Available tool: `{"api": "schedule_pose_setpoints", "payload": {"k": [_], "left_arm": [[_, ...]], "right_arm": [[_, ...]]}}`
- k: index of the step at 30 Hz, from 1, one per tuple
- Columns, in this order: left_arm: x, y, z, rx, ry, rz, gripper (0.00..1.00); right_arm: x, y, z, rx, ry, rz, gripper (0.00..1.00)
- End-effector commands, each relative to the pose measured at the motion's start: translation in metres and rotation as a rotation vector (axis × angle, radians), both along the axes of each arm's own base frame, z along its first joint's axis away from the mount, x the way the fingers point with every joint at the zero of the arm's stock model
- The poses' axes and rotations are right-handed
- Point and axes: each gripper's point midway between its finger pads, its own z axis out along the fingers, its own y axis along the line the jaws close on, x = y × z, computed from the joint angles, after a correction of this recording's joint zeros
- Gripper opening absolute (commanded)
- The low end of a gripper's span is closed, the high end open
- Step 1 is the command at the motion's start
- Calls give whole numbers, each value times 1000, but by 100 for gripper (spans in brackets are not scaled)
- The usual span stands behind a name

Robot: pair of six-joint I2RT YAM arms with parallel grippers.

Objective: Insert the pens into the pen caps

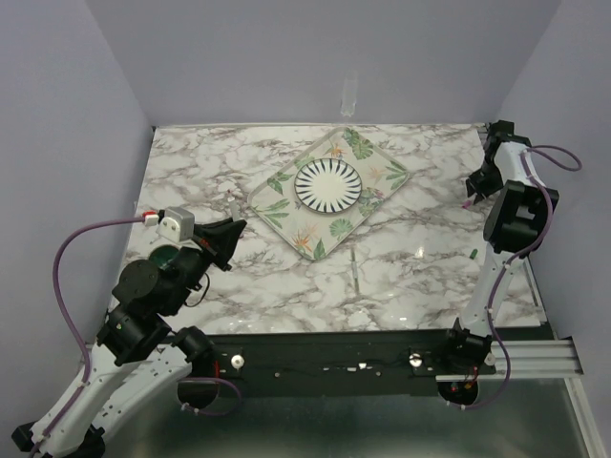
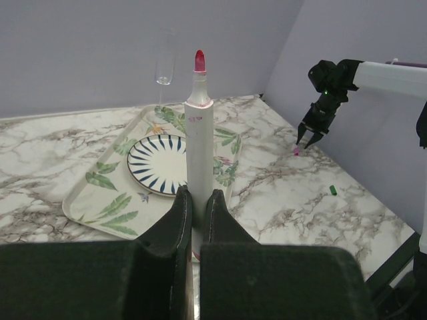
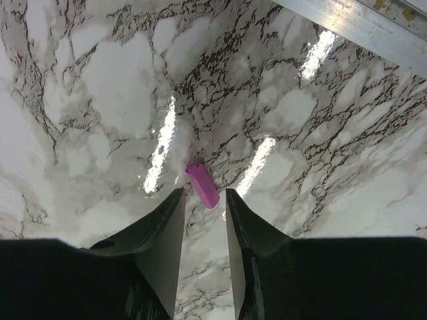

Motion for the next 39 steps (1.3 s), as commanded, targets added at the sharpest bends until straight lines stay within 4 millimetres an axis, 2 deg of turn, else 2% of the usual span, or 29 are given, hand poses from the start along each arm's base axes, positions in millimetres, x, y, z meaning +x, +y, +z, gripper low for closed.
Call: {"api": "schedule_pose_setpoints", "payload": {"k": [1,5,19,29,39], "left_arm": [[-1,-1,-2,0,-1,-3,0],[1,1,-3,2,3,9,0],[3,12,0,2,-13,64,0],[6,19,5,-3,-29,102,0],[10,28,7,5,-35,156,0]], "right_arm": [[-1,-4,-5,4,12,-46,39],[-2,-1,-13,27,20,-61,39],[-9,2,-16,36,51,-66,38],[-5,2,-14,27,63,-32,33],[3,15,-11,11,60,-31,34]]}}
